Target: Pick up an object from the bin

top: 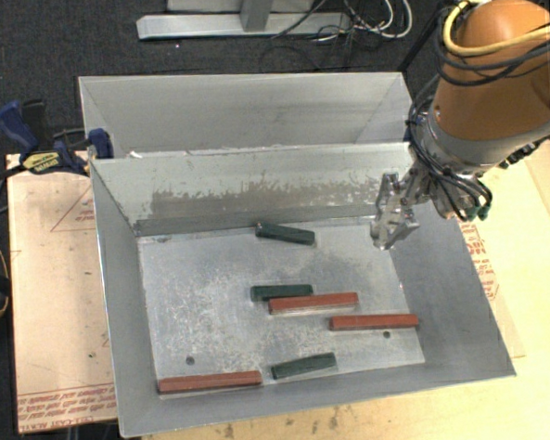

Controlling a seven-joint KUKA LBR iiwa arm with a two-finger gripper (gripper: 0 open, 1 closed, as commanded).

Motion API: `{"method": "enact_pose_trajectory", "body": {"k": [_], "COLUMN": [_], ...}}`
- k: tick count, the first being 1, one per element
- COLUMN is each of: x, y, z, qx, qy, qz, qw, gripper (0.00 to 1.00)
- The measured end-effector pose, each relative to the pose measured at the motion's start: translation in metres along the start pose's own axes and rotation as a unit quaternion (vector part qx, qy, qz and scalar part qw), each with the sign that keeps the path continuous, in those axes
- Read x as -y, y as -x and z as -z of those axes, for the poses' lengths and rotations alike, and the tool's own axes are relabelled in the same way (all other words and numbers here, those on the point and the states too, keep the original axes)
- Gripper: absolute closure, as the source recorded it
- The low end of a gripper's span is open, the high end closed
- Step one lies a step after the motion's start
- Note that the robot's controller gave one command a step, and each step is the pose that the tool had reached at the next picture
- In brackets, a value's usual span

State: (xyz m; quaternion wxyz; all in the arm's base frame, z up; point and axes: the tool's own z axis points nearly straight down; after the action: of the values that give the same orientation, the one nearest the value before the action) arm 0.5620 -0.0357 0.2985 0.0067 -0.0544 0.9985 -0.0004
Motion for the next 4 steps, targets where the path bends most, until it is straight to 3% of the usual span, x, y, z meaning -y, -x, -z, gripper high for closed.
{"method": "enact_pose_trajectory", "body": {"k": [1, 3, 4], "x": [0.01, 0.011, 0.025], "y": [-0.085, -0.081, -0.063], "z": [-0.098, -0.095, -0.134], "qx": [-0.012, -0.0057, -0.0073], "qy": [0.003, 0.002, 0.002], "qz": [0.076, 0.076, 0.059], "qw": [0.9971, 0.9971, 0.9982], "gripper": [0.0, 0.0, 0.0]}}
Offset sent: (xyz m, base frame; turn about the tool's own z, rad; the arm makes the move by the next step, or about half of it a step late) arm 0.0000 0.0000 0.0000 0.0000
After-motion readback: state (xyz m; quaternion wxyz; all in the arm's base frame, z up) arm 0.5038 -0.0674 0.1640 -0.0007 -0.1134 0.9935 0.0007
